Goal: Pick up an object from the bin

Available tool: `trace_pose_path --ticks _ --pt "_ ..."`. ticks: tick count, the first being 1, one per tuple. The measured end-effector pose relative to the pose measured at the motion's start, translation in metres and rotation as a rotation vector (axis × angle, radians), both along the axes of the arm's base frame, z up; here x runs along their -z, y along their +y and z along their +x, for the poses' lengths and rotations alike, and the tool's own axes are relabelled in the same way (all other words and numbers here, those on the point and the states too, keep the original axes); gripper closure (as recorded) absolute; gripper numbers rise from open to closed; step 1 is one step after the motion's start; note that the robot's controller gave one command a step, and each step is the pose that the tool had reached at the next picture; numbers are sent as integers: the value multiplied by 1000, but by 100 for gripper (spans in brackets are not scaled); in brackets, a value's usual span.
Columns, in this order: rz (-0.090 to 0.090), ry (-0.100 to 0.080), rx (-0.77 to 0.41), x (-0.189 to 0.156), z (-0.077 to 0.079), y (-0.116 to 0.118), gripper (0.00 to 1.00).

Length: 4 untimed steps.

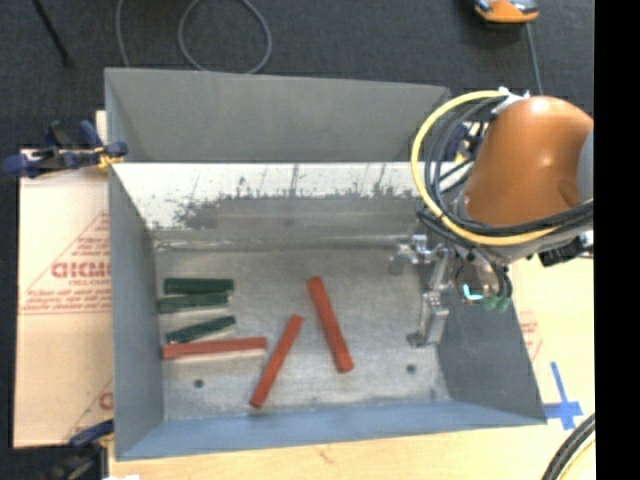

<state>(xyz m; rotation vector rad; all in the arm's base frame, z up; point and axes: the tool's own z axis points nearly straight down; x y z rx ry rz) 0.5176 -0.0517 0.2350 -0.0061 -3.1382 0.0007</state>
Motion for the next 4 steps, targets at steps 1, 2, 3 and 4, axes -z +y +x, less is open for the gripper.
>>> trace_pose_path --ticks 1,2,3,4 --pt "1 0 198 168 24 31 0" --pt "0 -3 361 134 7 60 0" --pt "0 -8 627 124 5 49 0" --pt "-3 -1 658 167 -16 60 0"
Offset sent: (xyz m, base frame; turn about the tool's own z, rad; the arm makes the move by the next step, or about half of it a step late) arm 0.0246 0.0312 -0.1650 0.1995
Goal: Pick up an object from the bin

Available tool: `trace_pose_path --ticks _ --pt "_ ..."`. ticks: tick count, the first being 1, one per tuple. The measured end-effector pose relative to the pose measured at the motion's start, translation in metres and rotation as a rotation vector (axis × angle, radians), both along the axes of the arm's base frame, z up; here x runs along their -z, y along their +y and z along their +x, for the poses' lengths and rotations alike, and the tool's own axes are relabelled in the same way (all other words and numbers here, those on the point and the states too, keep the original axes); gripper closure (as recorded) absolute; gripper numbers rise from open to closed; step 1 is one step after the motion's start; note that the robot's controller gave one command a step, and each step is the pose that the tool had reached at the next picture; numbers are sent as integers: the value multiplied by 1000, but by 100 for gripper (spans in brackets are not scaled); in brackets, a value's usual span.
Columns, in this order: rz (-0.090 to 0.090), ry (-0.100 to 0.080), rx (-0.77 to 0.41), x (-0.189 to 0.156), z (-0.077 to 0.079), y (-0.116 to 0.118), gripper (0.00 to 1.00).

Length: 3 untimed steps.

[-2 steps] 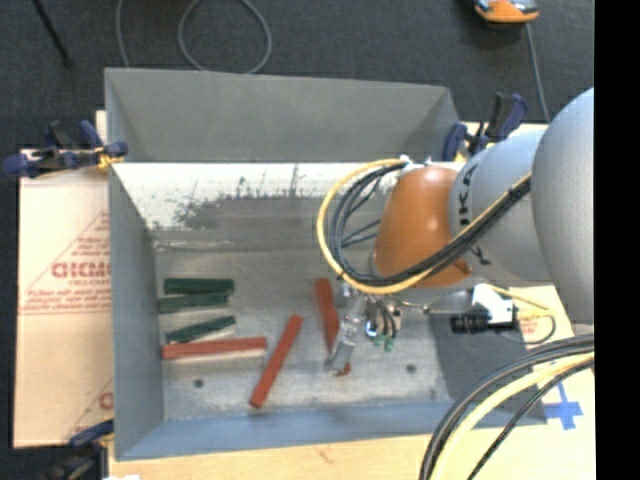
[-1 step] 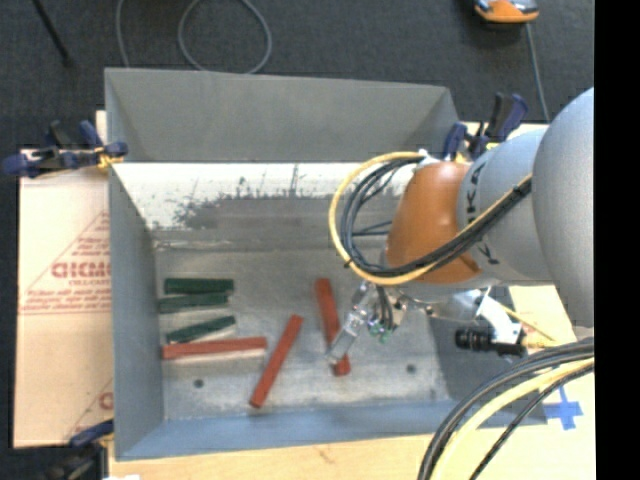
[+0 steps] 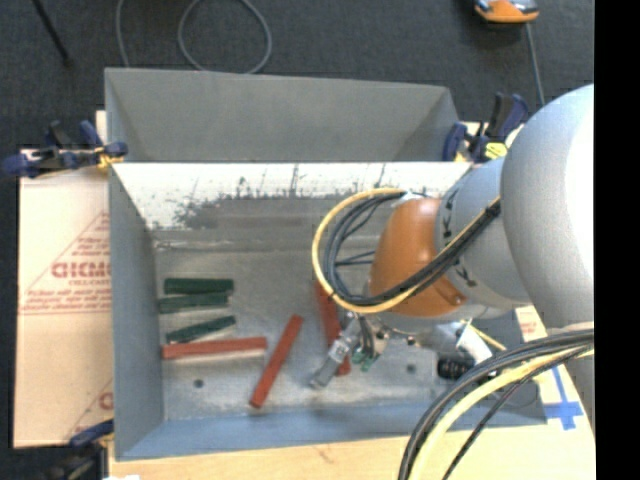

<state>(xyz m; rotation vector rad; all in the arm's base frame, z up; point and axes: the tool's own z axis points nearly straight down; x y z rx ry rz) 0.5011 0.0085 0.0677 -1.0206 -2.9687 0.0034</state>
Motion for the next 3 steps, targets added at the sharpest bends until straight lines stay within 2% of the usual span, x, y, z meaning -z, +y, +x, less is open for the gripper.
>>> trace_pose_path --ticks 1,2,3 --pt "0 -6 703 -2 21 0 0" --pt "-2 -6 698 -3 21 -1 100" --pt "0 -7 689 -20 22 -2 100"
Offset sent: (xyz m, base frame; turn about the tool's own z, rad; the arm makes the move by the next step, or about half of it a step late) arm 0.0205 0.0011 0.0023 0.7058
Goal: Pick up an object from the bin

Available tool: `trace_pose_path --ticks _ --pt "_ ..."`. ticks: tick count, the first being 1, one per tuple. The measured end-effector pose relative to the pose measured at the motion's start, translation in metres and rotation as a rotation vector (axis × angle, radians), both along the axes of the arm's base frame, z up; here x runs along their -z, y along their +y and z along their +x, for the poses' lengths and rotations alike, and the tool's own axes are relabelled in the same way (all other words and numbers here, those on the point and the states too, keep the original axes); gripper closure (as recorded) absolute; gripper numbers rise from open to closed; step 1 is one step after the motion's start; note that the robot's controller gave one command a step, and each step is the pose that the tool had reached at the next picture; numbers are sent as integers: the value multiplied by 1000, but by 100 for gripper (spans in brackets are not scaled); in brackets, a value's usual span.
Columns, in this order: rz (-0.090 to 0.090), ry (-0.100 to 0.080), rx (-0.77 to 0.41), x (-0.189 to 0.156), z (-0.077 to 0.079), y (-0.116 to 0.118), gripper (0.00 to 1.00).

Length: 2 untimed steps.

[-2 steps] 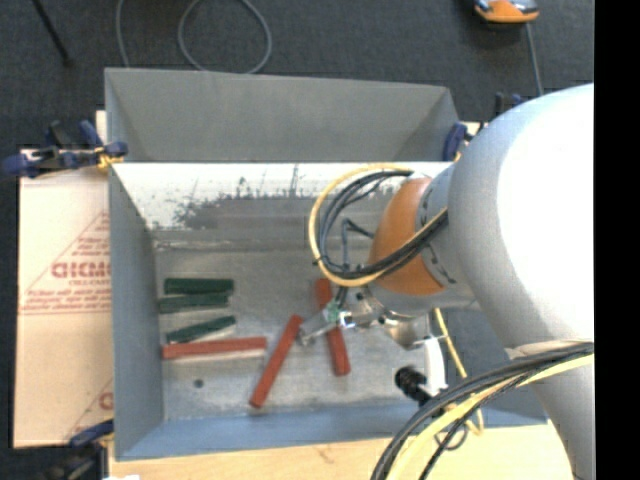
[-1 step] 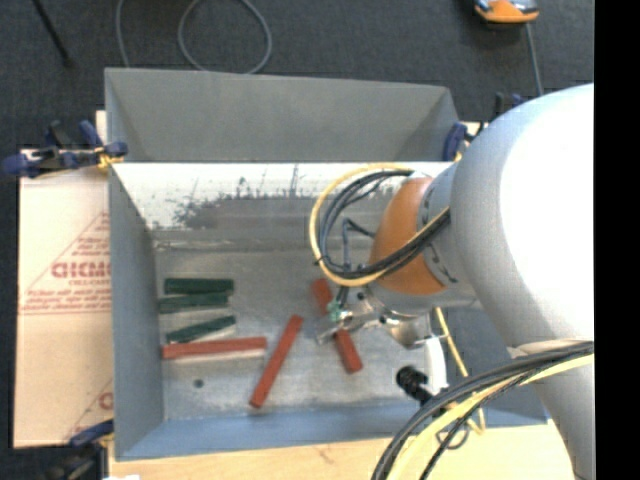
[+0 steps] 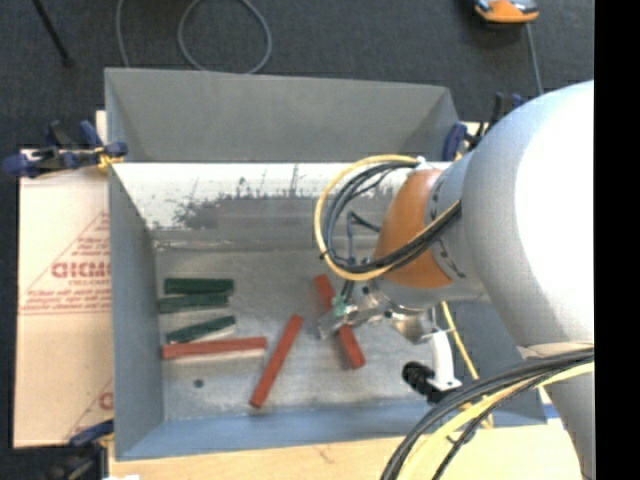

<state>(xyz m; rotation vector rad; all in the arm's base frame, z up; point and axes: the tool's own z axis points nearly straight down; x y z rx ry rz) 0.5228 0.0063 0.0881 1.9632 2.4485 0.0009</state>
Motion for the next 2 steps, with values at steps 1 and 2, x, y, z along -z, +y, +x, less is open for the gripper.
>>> trace_pose_path --ticks 1,2 --pt "0 -1 -7 -37 1 -1 100" --pt "1 -4 -12 -104 2 -3 100"
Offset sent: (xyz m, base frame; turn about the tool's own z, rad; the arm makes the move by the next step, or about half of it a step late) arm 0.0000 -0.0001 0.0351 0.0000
